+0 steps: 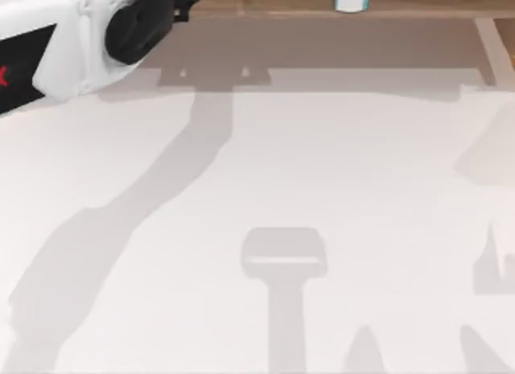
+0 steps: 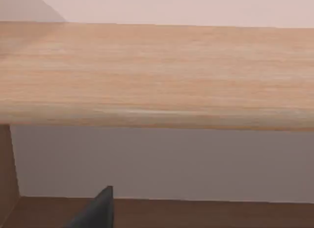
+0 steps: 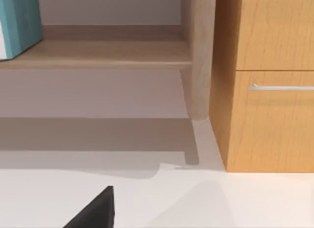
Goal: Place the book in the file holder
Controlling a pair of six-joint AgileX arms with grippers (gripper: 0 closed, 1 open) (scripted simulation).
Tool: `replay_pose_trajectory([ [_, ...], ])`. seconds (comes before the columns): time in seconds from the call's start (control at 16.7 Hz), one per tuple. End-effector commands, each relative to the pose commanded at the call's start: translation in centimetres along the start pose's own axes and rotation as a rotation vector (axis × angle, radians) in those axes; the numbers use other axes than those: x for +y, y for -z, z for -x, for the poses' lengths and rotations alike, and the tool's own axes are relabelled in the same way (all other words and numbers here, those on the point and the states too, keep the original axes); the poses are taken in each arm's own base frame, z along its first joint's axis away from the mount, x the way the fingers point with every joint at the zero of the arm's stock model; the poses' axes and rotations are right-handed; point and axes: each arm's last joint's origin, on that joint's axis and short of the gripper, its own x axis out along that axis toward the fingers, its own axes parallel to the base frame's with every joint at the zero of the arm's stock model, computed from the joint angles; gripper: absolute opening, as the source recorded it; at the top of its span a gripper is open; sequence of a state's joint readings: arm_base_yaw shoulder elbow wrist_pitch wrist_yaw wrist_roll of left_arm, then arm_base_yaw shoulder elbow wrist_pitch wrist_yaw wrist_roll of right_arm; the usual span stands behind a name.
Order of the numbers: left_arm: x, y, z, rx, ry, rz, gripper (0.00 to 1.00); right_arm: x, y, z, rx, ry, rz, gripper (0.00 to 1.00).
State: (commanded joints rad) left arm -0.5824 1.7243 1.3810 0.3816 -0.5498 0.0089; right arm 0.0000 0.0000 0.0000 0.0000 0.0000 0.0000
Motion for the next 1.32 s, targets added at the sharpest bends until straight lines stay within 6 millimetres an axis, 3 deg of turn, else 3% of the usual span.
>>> replay_pose_trajectory([
  [0.12, -5.0, 3.0, -2.8, 0.009, 0.001, -0.005, 1.00, 0.0, 0.0, 0.0, 0.000, 0.000, 0.000, 1.00],
  [0.3, -11.4, 8.1, -4.8, 0.016, 0.002, -0.012, 1.00, 0.0, 0.0, 0.0, 0.000, 0.000, 0.000, 1.00],
  [0.54, -16.5, 12.9, -5.1, 0.014, 0.003, -0.013, 1.00, 0.0, 0.0, 0.0, 0.000, 0.000, 0.000, 1.00],
  [0.72, -17.6, 14.0, -5.0, 0.013, 0.003, -0.012, 1.00, 0.0, 0.0, 0.0, 0.000, 0.000, 0.000, 1.00],
  [1.32, -17.6, 14.0, -6.5, 0.013, 0.003, -0.012, 1.00, 0.0, 0.0, 0.0, 0.000, 0.000, 0.000, 1.00],
])
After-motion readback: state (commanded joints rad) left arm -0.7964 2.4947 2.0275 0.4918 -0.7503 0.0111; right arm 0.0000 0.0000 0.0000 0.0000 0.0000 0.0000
